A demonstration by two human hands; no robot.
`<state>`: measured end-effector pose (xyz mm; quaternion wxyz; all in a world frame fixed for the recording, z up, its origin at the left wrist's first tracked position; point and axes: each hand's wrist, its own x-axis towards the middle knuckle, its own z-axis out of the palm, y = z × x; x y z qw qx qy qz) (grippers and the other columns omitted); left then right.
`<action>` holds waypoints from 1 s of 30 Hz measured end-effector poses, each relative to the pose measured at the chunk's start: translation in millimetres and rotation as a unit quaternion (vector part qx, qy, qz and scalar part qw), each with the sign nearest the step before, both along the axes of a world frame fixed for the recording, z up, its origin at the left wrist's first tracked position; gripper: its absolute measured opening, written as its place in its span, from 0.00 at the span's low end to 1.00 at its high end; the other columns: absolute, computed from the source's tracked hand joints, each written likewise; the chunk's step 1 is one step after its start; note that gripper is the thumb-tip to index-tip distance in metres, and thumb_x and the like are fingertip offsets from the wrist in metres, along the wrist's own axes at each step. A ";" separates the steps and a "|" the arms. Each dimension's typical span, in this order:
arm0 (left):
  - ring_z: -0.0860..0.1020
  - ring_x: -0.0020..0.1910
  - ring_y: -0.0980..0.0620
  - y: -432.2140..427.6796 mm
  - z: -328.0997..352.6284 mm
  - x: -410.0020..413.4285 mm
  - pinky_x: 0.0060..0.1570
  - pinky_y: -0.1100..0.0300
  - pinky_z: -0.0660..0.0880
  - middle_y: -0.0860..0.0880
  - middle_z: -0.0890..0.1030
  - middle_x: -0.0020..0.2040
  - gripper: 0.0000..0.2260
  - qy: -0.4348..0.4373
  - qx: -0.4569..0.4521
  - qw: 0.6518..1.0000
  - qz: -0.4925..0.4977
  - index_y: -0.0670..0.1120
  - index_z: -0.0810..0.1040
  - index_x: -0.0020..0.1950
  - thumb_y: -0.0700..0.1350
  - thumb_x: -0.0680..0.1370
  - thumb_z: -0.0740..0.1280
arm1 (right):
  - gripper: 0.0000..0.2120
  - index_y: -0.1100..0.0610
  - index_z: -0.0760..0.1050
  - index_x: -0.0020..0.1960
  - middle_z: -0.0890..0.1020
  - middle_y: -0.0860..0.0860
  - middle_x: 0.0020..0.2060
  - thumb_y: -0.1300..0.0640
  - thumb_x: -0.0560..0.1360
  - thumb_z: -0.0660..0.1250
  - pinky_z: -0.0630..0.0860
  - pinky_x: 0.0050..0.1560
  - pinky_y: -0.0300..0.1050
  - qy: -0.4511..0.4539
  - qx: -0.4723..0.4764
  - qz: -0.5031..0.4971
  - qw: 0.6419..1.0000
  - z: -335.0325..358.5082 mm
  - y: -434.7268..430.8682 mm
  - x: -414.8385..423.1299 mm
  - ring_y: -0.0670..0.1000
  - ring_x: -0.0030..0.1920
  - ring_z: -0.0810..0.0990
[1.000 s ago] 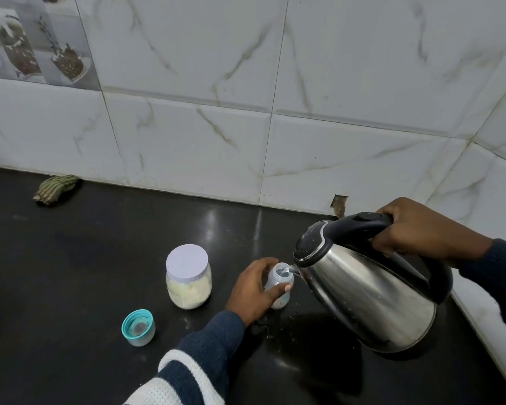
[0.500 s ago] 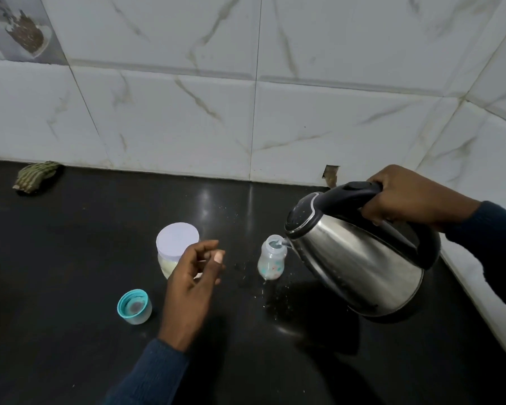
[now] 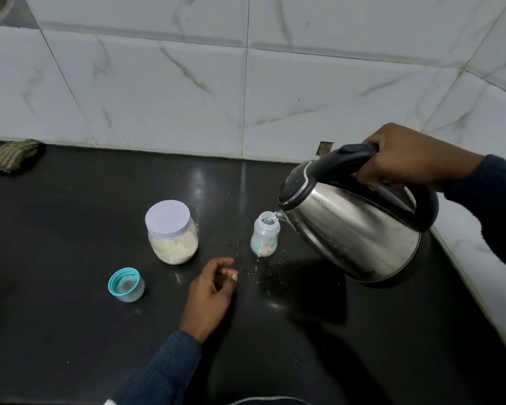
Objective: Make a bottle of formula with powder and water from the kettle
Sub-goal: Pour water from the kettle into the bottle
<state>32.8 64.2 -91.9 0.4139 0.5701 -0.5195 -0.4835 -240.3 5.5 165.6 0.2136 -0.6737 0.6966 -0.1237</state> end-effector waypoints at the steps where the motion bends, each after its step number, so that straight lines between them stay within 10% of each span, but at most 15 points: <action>1: 0.82 0.45 0.48 1.5 -1.2 -0.2 0.49 0.56 0.78 0.52 0.82 0.44 0.12 -0.006 0.002 1.000 -0.001 0.55 0.77 0.54 0.38 0.77 0.67 | 0.07 0.60 0.72 0.28 0.70 0.52 0.21 0.66 0.59 0.69 0.65 0.28 0.42 -0.001 0.001 0.002 1.000 0.7 -0.2 0.2 0.51 0.23 0.68; 30: 0.81 0.43 0.51 2.7 -8.7 2.8 0.45 0.63 0.76 0.50 0.82 0.44 0.14 -0.056 0.002 0.998 -0.017 0.51 0.77 0.55 0.35 0.76 0.66 | 0.05 0.57 0.72 0.26 0.71 0.53 0.21 0.60 0.52 0.67 0.67 0.30 0.45 0.026 0.002 0.016 1.000 14.8 -0.8 4.9 0.53 0.25 0.69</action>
